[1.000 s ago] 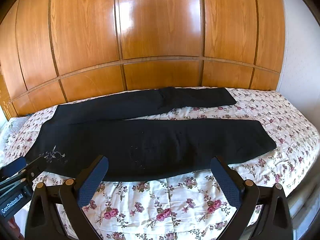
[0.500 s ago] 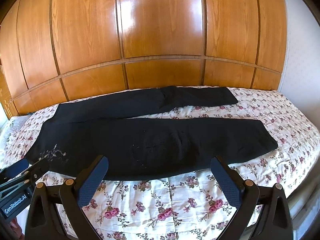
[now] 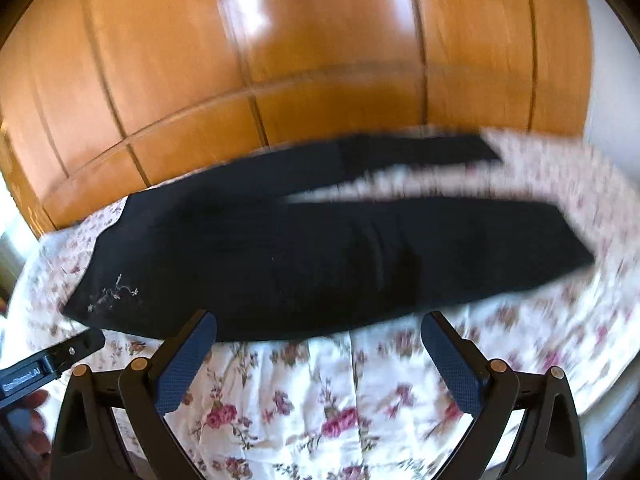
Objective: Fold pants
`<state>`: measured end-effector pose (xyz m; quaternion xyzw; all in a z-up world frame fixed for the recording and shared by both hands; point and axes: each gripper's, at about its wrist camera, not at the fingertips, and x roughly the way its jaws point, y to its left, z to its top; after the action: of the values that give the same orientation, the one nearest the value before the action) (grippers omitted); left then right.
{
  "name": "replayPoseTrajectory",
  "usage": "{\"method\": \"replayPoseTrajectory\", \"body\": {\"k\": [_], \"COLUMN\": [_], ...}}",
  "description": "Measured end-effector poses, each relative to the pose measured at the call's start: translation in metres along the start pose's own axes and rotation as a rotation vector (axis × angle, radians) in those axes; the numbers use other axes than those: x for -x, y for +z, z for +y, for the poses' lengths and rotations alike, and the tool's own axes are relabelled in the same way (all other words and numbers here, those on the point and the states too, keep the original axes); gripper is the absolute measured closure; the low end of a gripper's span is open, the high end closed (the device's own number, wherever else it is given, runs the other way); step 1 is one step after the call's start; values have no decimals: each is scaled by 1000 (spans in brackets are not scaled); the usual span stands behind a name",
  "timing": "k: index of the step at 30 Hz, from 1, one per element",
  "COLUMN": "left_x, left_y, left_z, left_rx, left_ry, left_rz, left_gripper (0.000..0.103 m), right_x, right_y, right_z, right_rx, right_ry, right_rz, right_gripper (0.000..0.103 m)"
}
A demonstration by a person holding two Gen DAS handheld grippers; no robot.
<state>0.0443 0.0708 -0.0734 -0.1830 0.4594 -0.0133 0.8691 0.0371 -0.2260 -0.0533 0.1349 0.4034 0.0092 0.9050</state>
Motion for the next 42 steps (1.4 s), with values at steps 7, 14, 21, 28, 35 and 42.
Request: {"method": "replayPoseTrajectory", "body": {"k": [7,14,21,28,35,42], "left_x": [-16,-25,-31,-41,-46,-58], "left_y": [7,13,25,28,32,49], "left_z": [68,115,128,157,172,169], "left_rx": [193,344,341,459,526,484], "left_ry": [14,-19,-34,-129,-167,-136], "left_rz": [-5,-85,-164,-240,-267,-287], "left_gripper": [34,34,35,35,35,35], "right_x": [-22,-39,-46,-61,-61,-63], "right_y": [-7,-16,-2,5,-6,-4], "right_z": [-72,-149,-171,-188,-199,-197], "right_rx": [-285,-654,-681,-687,-657,-584], "right_ry": [109,292,312,319,310,287], "right_rz": [54,-2,-98,-133,-149,-172], "right_gripper": [3,30,40,72,93,96]}}
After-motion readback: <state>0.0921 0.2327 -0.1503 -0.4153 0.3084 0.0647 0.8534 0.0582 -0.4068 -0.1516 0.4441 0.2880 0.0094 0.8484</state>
